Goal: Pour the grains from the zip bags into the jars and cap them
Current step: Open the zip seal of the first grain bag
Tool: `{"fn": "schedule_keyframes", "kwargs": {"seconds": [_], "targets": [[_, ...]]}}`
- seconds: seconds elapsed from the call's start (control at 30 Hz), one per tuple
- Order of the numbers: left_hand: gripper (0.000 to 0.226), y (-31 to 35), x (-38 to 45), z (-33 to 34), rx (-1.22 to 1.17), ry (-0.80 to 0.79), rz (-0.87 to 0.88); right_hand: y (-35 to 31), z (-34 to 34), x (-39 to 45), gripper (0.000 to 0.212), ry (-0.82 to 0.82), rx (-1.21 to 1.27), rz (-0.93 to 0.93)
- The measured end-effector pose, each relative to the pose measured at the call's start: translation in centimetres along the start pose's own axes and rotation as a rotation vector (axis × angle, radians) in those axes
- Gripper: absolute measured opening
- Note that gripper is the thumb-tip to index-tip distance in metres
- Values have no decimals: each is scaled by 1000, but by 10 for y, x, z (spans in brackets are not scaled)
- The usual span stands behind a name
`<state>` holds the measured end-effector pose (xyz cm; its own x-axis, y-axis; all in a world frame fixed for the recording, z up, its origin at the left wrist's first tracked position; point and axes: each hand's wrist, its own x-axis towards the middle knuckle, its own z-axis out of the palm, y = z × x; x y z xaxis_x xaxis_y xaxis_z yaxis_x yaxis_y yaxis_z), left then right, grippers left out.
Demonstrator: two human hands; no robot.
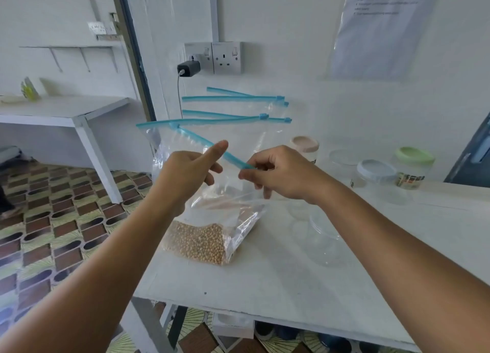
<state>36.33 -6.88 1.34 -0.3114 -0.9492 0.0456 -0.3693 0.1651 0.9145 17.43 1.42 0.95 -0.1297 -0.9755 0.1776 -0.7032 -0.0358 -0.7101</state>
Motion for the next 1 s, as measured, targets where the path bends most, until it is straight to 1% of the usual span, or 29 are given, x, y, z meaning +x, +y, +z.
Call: {"fn": "schedule_keyframes", "kwargs": {"seconds": [0.1, 0.17, 0.27, 0.37, 0.43, 0.6, 0.63, 0.7, 0.77, 0.8, 0.9, 1.0], "targets": [[34, 9, 8, 9, 37, -36, 5, -3, -2, -12, 18, -26, 10, -11], [23, 14, 9, 16, 8, -75, -18, -5, -6, -20, 19, -34, 26, -20], [21, 20, 8, 26, -93, -124, -68, -6, -13, -30, 19, -30, 74, -30], [12, 29, 4, 36, -221, -154, -118, -5, -20, -38, 21, -25, 206, -14], [12, 38, 0, 42, -312, -172, -134, -5, -26, -43, 20, -31, 318, -12], [25, 66, -7, 58, -446, -247, -106, 1, -44, -49, 22, -7, 566, -2], [25, 71, -8, 63, -459, -259, -98, 3, -48, -51, 21, 4, 618, 8], [17, 80, -6, 72, -467, -280, -86, 6, -54, -54, 23, 37, 697, 26], [9, 89, -3, 83, -474, -291, -83, 12, -61, -57, 25, 76, 753, 32], [9, 93, -2, 88, -482, -295, -83, 15, -64, -59, 25, 94, 779, 36], [14, 106, 0, 104, -501, -296, -68, 23, -72, -61, 23, 149, 836, 37], [14, 116, 2, 117, -523, -295, -50, 31, -79, -63, 23, 203, 852, 28]]}}
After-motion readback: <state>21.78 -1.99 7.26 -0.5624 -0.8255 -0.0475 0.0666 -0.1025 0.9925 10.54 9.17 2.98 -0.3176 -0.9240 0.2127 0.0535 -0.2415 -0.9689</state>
